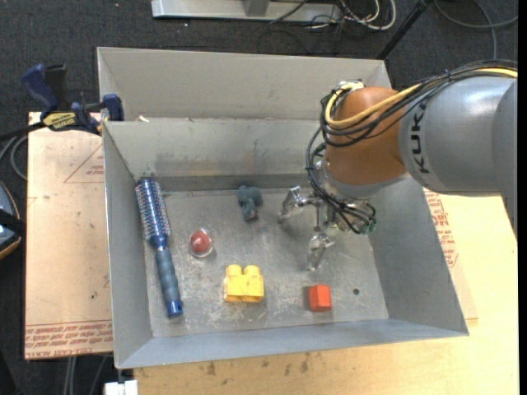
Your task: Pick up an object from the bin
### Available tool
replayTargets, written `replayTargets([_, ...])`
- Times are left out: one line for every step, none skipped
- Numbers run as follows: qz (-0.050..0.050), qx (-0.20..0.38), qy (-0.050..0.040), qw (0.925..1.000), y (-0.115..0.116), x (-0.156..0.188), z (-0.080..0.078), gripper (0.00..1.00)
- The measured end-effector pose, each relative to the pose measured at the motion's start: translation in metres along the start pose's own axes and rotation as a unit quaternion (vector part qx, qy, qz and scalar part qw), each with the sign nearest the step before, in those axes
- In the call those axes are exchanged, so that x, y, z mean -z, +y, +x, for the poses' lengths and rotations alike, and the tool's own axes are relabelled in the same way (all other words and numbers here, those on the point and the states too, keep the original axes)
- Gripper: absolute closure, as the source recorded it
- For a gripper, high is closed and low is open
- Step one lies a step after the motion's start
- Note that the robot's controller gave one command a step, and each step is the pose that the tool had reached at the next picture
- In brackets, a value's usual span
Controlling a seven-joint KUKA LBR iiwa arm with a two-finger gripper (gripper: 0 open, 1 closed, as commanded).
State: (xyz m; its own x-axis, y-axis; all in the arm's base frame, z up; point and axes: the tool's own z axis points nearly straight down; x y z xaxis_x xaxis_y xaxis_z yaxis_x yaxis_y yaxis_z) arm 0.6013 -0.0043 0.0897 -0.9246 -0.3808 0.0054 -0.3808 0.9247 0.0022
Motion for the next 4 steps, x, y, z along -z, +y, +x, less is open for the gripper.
replayTargets([0.002,0.224,-0.0020,0.9747,-0.022,0.037,0.089,0.00])
replayTargets([0.002,0.220,-0.0070,0.9755,0.040,0.080,0.041,0.00])
replayTargets([0.002,0.330,-0.0044,0.9441,0.087,0.100,0.037,0.00])
replayTargets([0.003,0.320,-0.0062,0.9475,0.117,0.004,0.039,0.00])
